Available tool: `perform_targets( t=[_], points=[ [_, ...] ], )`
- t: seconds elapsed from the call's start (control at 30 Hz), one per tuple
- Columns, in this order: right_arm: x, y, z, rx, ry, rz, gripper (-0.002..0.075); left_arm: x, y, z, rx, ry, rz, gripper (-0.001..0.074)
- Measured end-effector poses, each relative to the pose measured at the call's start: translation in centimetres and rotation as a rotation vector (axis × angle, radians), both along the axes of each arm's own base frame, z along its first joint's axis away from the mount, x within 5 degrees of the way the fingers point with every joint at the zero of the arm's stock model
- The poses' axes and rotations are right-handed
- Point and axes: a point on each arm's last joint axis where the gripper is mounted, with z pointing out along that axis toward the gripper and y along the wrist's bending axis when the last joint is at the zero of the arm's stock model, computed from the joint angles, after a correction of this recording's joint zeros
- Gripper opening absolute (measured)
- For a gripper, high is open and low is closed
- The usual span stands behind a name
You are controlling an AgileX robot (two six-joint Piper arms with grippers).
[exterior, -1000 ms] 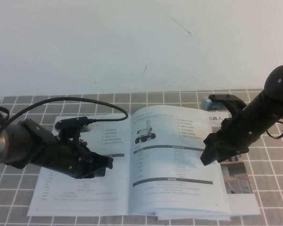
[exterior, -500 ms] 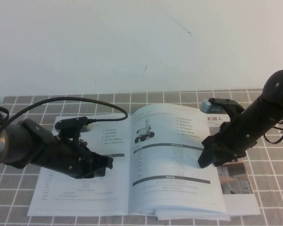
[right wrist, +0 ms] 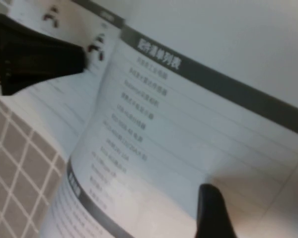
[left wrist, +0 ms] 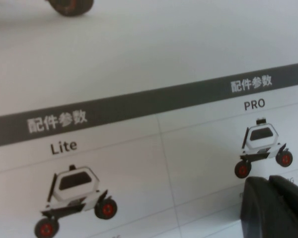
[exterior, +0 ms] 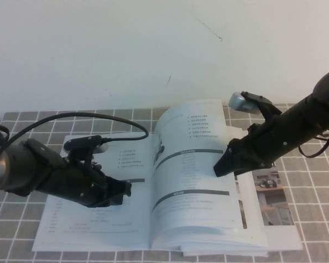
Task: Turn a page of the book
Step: Open the closed book
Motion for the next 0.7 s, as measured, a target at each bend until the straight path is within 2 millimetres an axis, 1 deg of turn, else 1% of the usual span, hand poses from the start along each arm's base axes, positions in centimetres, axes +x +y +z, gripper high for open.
perform_targets(
  t=[0.2, 0.33, 0.57, 0.6, 0.7],
  points=[
    [-0.3, 0.6, 0.5, 0.083, 0.018, 0.022, 0.0388, 0.0, 0.0, 0.0, -0.002, -0.002, -0.001, -0.0002],
    [-0.4, 0.6, 0.9, 0.096, 0.013, 0.025, 0.0388, 0.0, 0.0, 0.0, -0.005, 0.0, 0.002, -0.0002],
    [-0.2, 0.6, 3.9, 0.098, -0.07, 0.058, 0.0388, 0.0, 0.0, 0.0, -0.006, 0.0, 0.004, -0.0002],
    [-0.2, 0.6, 4.2, 0.087, -0.075, 0.069, 0.0388, 0.0, 0.0, 0.0, -0.007, 0.0, 0.004, -0.0002],
    [-0.1, 0.2, 4.2, 0.023, -0.074, 0.083, 0.0388, 0.0, 0.0, 0.0, -0.006, -0.002, 0.0, -0.0002]
  ],
)
